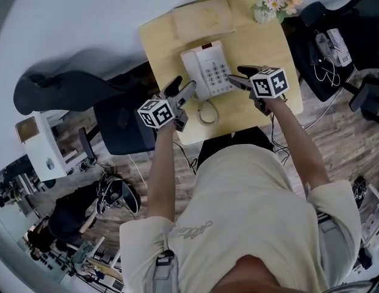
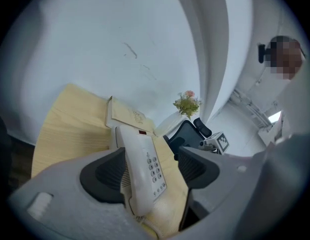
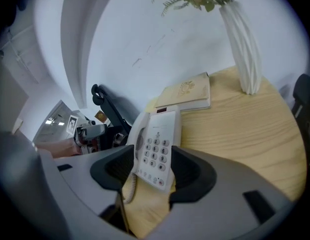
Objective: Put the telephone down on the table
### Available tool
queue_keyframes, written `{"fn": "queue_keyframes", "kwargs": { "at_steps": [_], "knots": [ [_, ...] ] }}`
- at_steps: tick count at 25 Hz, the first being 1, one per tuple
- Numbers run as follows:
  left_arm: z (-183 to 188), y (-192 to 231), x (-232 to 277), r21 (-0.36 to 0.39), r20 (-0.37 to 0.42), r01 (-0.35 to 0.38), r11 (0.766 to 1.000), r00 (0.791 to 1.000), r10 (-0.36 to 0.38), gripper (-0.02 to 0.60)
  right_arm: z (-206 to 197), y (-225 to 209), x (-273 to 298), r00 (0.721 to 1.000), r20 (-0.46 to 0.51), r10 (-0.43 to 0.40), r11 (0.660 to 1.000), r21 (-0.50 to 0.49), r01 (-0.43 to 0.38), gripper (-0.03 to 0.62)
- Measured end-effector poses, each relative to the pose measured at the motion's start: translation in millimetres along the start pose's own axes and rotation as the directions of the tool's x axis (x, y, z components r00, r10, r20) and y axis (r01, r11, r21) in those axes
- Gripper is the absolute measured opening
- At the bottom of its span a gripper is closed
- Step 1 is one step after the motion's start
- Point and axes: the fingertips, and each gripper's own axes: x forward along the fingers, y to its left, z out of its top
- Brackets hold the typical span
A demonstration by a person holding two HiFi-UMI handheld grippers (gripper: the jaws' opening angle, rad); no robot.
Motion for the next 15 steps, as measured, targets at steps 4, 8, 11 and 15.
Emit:
{"fn": "queue_keyframes", "kwargs": {
  "at_steps": [4, 8, 11, 15],
  "knots": [
    [3.4, -27.6, -17.6, 0.186, 0.018, -0.044, 0.982, 0.999, 0.041, 0.079, 0.5, 20.5, -28.9, 0.999, 0.035, -0.002, 0.997, -0.071, 0.005, 0.197],
    [-1.8, -58.8, -20.4, 0.308, -0.007, -0.023, 0.951, 1.0, 0.026, 0.019, 0.7, 36.3, -49.6, 0.997, 0.073, -0.01, 0.992, -0.122, 0.019, 0.073],
    [-5.5, -79.2, -24.5, 0.332, -0.017, -0.012, 0.943, 1.0, 0.018, 0.017, 2.8, 48.7, -62.3, 0.994, 0.108, -0.007, 0.991, -0.136, 0.021, 0.002],
    [7.3, -100.6, -35.2, 0.356, 0.018, -0.03, 0.934, 1.0, 0.025, 0.017, 15.2, 68.4, -75.0, 0.991, 0.136, 0.021, 0.979, -0.203, 0.007, 0.002]
  ]
}}
